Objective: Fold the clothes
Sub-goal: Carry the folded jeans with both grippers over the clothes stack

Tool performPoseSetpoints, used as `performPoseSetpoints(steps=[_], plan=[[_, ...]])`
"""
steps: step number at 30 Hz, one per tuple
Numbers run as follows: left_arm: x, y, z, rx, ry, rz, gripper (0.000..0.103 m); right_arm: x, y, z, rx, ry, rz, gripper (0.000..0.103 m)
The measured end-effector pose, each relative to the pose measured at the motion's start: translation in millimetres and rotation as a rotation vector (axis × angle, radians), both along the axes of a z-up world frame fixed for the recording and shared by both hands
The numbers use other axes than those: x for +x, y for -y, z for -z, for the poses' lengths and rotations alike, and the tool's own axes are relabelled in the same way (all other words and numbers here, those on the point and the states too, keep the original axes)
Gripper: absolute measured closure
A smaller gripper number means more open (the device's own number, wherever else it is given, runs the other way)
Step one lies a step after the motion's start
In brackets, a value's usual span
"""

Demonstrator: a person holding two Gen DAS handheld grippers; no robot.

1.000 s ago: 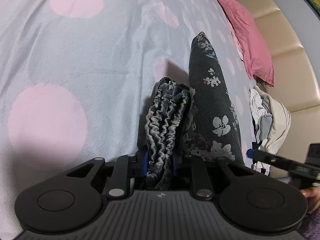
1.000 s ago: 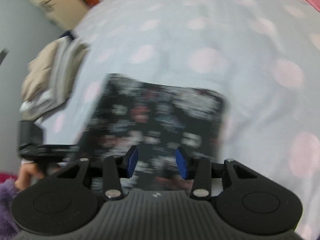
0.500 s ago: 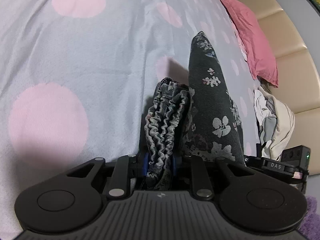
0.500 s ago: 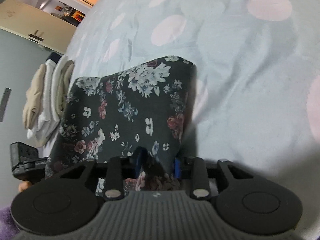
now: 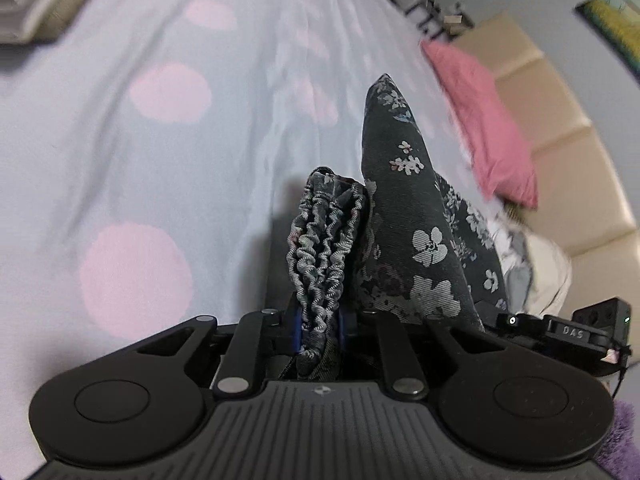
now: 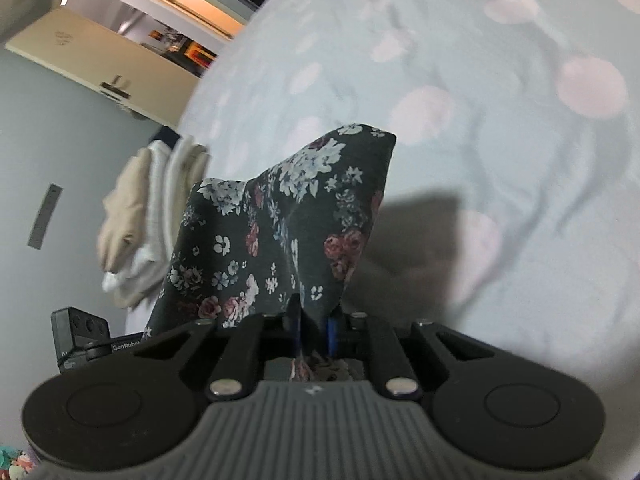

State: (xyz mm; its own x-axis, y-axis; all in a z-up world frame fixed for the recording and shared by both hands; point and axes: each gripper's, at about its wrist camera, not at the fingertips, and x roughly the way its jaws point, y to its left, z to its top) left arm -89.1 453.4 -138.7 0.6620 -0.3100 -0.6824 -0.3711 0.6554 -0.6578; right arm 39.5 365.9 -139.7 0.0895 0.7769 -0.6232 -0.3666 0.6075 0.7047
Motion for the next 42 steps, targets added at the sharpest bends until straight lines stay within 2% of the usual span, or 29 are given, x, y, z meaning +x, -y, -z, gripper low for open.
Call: performPoseSetpoints(steps=[4, 6, 9, 16, 23, 32, 37, 42], plan=[[-29.4, -24.2, -28.0, 0.002, 0.047, -0.069, 0.09, -4.6, -27.1, -28.4, 0.043, 0.008, -0.051, 0.09], [-45.4, -43.9, -44.5, 0.002, 0.069, -0.106, 0.09, -8.3, -47.4, -44.5, 0.058, 0.033, -0.097, 0.09], [-65.2, -81.6, -72.6, 0.025, 0.084, -0.163, 0.09, -7.8, -84.9, -66.8, 0.085, 0.02, -0.147, 0.09], [-95.0, -180.8, -135.9, 0.087, 0.111, -0.293, 0.09, -9.4, -211.2, -127.5, 0.115, 0.058, -0.29, 0.09], [-90.0, -277.1, -179.3, 0.145, 0.115, -0.4, 0.09, 4.0, -334.2, -168.5, 0.142, 0.075, -0.367, 0.09], [-76.5, -372.9, -174.7, 0.174, 0.09, -0.478, 0.09, 33.3, -467.7, -171.0, 0.131, 0.091, -0.415, 0.09], [-73.1, -404.9, -145.7, 0.136, 0.074, -0.514, 0.09, 42.2, -520.2, -159.4, 0.105, 0.118, -0.43, 0.089], [-72.4, -420.9, -113.5, 0.111, 0.067, -0.54, 0.089, 39.9, -553.3, -129.3, 0.04, 0.166, -0.431, 0.089]])
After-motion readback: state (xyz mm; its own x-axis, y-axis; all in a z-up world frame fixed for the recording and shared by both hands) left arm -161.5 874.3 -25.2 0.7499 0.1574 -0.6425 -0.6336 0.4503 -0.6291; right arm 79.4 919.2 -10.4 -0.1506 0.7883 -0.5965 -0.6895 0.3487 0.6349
